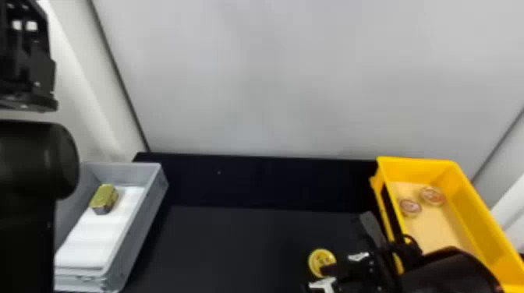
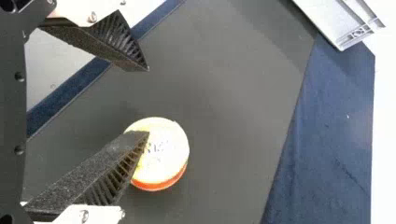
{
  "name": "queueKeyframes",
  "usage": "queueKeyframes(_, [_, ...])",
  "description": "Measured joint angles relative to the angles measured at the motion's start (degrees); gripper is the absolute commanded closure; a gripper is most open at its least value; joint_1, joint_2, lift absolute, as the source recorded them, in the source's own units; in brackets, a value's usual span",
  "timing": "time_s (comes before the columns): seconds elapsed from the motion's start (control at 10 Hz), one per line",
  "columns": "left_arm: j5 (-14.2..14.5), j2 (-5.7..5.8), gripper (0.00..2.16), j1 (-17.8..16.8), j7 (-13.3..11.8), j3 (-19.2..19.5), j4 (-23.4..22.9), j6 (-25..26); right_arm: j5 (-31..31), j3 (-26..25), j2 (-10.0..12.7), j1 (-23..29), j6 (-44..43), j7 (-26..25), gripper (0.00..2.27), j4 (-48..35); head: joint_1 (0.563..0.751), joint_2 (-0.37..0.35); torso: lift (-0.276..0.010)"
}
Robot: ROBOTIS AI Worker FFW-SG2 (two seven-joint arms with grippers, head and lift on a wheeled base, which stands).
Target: Pick up the round yellow can and place it in the yellow rectangular box
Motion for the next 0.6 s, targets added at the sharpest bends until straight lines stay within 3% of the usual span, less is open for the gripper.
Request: queueKeyframes(0.6, [0.09,-0.05,0.11,0.06,0.00,0.09,-0.14,0.09,1.09,-1.72,-0.41,1.15,0.01,0.44,0.12,-0.73,0.663,0.054,-0.010])
